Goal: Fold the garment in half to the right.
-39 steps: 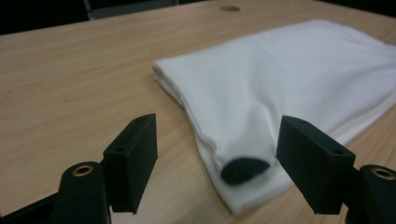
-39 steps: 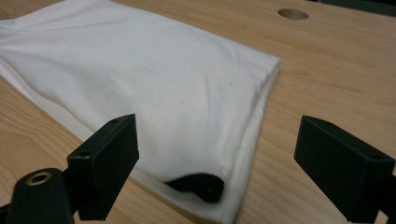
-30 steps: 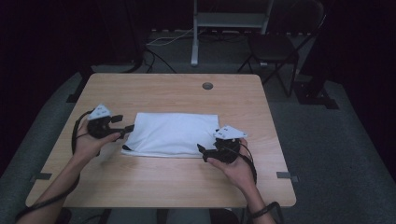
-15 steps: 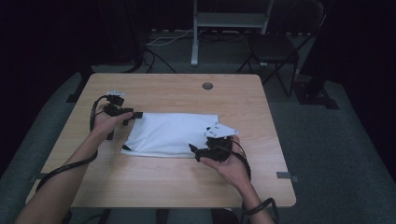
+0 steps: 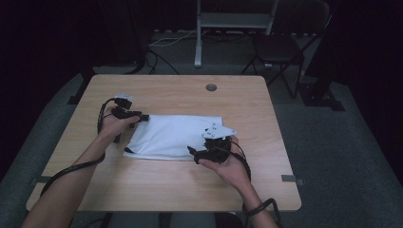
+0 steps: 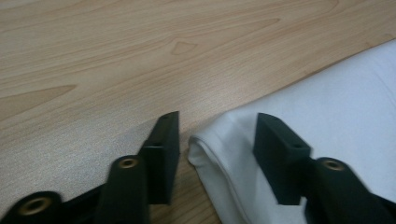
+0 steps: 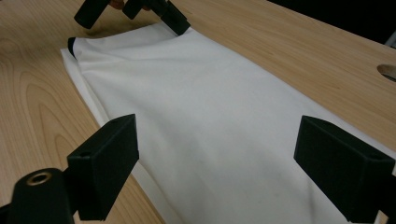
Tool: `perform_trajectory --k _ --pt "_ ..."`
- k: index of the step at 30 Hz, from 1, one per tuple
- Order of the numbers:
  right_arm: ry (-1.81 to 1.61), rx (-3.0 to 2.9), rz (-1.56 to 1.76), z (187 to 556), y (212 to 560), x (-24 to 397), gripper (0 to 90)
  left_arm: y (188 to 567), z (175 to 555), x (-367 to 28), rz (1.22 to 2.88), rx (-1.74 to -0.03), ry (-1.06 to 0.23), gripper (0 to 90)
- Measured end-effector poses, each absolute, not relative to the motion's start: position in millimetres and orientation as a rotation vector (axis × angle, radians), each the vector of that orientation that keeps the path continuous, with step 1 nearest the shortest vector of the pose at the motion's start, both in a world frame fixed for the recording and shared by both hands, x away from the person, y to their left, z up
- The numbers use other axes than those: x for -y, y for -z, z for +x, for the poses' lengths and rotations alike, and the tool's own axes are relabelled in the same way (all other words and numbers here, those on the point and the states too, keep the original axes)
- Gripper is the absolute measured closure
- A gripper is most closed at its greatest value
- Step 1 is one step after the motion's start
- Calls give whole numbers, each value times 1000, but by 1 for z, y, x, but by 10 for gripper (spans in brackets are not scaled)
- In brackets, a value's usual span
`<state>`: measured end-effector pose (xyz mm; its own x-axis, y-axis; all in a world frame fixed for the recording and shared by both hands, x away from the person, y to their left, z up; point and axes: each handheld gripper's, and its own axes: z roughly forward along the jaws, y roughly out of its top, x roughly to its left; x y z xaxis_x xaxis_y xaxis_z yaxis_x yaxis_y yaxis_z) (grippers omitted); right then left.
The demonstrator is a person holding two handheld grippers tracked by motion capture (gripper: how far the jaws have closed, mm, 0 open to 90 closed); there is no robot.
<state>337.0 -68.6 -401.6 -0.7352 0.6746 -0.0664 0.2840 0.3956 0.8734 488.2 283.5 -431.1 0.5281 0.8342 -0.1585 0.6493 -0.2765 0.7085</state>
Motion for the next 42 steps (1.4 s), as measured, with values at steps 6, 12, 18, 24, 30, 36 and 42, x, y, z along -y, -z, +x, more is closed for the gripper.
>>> perform_trajectory --k 6,12,18,24,30,36,42 --pt "-1274 -2287 778 340 400 53 135 433 486 -284 1995 -1208 -284 770" --pt "-1261 -2349 705 346 398 25 135 428 482 -282 1966 -1189 -295 841" --pt "-1248 -2390 650 350 398 -3 135 416 476 -285 1945 -1189 -296 847" --pt "-1256 -2436 568 350 400 -38 135 411 469 -286 1954 -1181 -304 847" --pt "-1253 -2485 499 351 403 -74 135 402 465 -287 1920 -1177 -301 847" --pt "-1276 -2515 456 352 406 -104 152 397 462 -286 1944 -1174 -308 847" --pt "-1242 -2578 379 353 417 -133 237 398 462 -288 1995 -1176 -314 848"
